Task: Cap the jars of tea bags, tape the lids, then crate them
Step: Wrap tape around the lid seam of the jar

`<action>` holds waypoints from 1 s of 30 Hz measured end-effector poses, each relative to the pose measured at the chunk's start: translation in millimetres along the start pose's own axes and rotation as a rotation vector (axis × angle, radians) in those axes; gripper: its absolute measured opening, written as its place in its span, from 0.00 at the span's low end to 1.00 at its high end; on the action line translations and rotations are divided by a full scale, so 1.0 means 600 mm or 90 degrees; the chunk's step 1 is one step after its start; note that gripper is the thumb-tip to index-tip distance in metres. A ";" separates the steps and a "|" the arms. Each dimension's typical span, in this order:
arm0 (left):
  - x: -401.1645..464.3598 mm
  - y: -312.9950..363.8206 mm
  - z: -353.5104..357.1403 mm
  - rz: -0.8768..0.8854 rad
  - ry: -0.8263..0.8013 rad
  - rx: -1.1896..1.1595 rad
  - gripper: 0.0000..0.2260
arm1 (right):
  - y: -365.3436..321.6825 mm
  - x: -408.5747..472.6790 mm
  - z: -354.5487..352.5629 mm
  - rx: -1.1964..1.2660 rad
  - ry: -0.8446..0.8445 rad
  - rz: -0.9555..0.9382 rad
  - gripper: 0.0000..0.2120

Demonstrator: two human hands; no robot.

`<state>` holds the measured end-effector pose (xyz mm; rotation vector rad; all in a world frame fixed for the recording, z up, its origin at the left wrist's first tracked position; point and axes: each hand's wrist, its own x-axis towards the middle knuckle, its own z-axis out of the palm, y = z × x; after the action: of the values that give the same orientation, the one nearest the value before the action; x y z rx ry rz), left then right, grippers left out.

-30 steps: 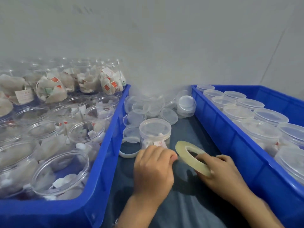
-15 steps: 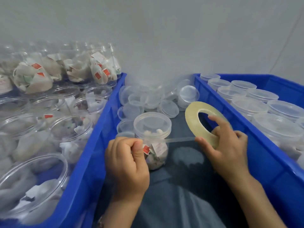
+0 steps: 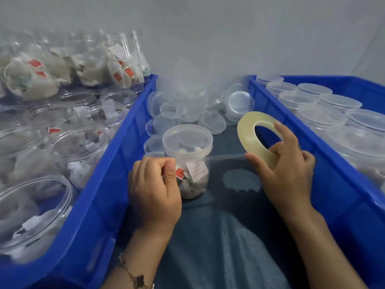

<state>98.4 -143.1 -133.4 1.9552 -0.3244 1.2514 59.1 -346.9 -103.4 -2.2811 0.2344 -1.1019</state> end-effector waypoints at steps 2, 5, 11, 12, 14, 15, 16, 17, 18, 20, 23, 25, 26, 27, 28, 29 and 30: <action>0.000 0.000 0.000 -0.007 0.002 -0.001 0.12 | 0.000 -0.001 0.004 -0.003 0.008 -0.005 0.39; 0.001 0.001 0.000 0.002 0.008 0.003 0.11 | -0.001 -0.004 0.009 -0.012 0.025 -0.018 0.36; 0.001 0.000 -0.004 0.029 0.033 0.018 0.12 | -0.012 -0.007 0.006 -0.063 0.029 -0.060 0.27; 0.002 0.000 -0.004 0.029 0.038 0.019 0.12 | -0.014 -0.007 0.007 -0.075 0.032 -0.069 0.26; 0.002 -0.001 -0.004 0.026 0.044 0.020 0.11 | -0.015 -0.008 0.008 -0.098 0.043 -0.081 0.26; 0.002 -0.002 -0.004 0.027 0.046 0.019 0.11 | -0.016 -0.009 0.009 -0.104 0.049 -0.084 0.26; 0.002 -0.002 -0.003 0.031 0.048 0.018 0.11 | -0.017 -0.010 0.008 -0.107 0.054 -0.084 0.26; 0.002 -0.003 -0.003 0.037 0.051 0.019 0.11 | -0.018 -0.010 0.008 -0.108 0.057 -0.082 0.26; 0.001 -0.004 -0.002 0.042 0.055 0.019 0.11 | -0.020 -0.011 0.008 -0.108 0.058 -0.079 0.26; 0.000 -0.007 -0.001 0.043 0.061 0.012 0.10 | -0.022 -0.011 0.010 -0.107 0.060 -0.076 0.26; -0.003 -0.008 0.004 0.024 0.056 -0.016 0.10 | -0.023 -0.012 0.014 -0.094 0.070 -0.076 0.26; -0.005 -0.005 0.006 0.000 0.048 -0.046 0.09 | -0.023 -0.014 0.014 -0.086 0.081 -0.076 0.26; -0.004 -0.003 0.006 -0.032 0.043 -0.078 0.07 | -0.022 -0.015 0.014 -0.085 0.087 -0.076 0.25; -0.003 -0.001 0.006 -0.078 0.040 -0.113 0.05 | -0.022 -0.016 0.014 -0.086 0.094 -0.080 0.24; -0.002 0.001 0.006 -0.126 0.036 -0.143 0.06 | -0.021 -0.015 0.015 -0.090 0.101 -0.087 0.23; -0.002 0.002 0.007 -0.168 0.033 -0.162 0.08 | -0.021 -0.015 0.016 -0.093 0.105 -0.095 0.22; -0.003 0.003 0.011 -0.202 0.031 -0.177 0.10 | -0.021 -0.016 0.017 -0.094 0.108 -0.101 0.23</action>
<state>100.7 -149.0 -135.7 1.6599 -0.1468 0.9887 59.5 -329.0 -107.2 -2.3694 0.2114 -1.4046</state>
